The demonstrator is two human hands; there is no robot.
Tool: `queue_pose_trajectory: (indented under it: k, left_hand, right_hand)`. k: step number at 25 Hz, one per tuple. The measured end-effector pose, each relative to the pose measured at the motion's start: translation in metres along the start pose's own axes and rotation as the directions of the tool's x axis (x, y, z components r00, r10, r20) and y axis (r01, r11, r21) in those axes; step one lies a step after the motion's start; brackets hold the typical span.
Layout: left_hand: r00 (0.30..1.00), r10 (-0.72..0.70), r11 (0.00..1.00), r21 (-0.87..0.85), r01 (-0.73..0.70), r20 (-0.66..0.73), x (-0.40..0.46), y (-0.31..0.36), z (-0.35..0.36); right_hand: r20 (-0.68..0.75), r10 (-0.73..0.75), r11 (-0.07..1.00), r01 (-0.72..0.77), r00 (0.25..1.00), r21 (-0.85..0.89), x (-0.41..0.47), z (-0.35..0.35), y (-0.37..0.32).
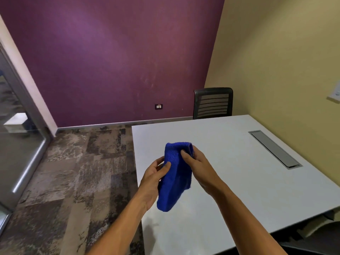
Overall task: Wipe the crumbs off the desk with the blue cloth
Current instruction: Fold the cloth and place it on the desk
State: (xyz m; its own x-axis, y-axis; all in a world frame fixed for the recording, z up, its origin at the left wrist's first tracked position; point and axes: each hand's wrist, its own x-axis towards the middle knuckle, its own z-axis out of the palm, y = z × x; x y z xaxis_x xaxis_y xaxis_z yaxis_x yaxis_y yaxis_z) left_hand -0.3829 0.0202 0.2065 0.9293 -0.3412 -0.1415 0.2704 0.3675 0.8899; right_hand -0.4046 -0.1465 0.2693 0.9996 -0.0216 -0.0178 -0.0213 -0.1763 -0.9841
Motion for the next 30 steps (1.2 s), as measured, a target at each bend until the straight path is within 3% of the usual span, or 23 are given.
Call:
queue_pose_trajectory:
  k: [5, 9, 14, 19, 22, 23, 25, 27, 30]
  left_hand:
    - [0.988, -0.1, 0.99, -0.112, 0.087, -0.121, 0.019, -0.001, 0.02]
    - [0.95, -0.311, 0.937, -0.178, 0.302, -0.021, 0.025, -0.01, 0.031]
    - [0.961, -0.276, 0.884, -0.388, 0.261, 0.017, 0.042, -0.025, 0.061]
    - [0.96, -0.168, 0.892, -0.38, 0.245, 0.225, 0.059, -0.023, 0.106]
    - [0.929, 0.104, 0.896, -0.439, 0.068, 0.356, 0.059, -0.024, 0.132]
    - [0.935, 0.07, 0.906, -0.414, 0.086, 0.347, 0.057, -0.022, 0.141]
    - [0.984, -0.121, 0.939, -0.306, 0.156, 0.129, 0.061, -0.032, 0.144]
    - [0.968, -0.168, 0.913, -0.342, 0.223, 0.184, 0.06, -0.038, 0.145]
    - [0.965, -0.184, 0.953, -0.207, 0.221, 0.186, 0.055, -0.033, 0.159]
  right_hand:
    - [0.135, -0.066, 0.993, 0.052, 0.989, 0.106, 0.007, -0.027, 0.0]
    - [0.26, -0.062, 0.972, -0.001, 0.964, 0.234, 0.01, -0.055, -0.01]
    - [0.279, -0.02, 0.993, -0.013, 0.96, 0.115, 0.016, -0.09, -0.007]
    - [0.271, 0.007, 1.0, -0.003, 0.963, -0.014, 0.014, -0.113, 0.0]
    - [0.238, -0.009, 0.994, 0.035, 0.971, -0.105, 0.016, -0.128, 0.003]
    - [0.22, -0.021, 0.99, 0.051, 0.975, -0.132, 0.018, -0.133, 0.004]
    - [0.172, -0.048, 0.982, 0.078, 0.984, -0.17, 0.02, -0.144, 0.004]
    - [0.175, -0.112, 0.965, 0.149, 0.978, -0.216, 0.022, -0.153, 0.004]
    - [0.27, -0.214, 0.911, 0.291, 0.939, -0.292, 0.023, -0.168, 0.002]
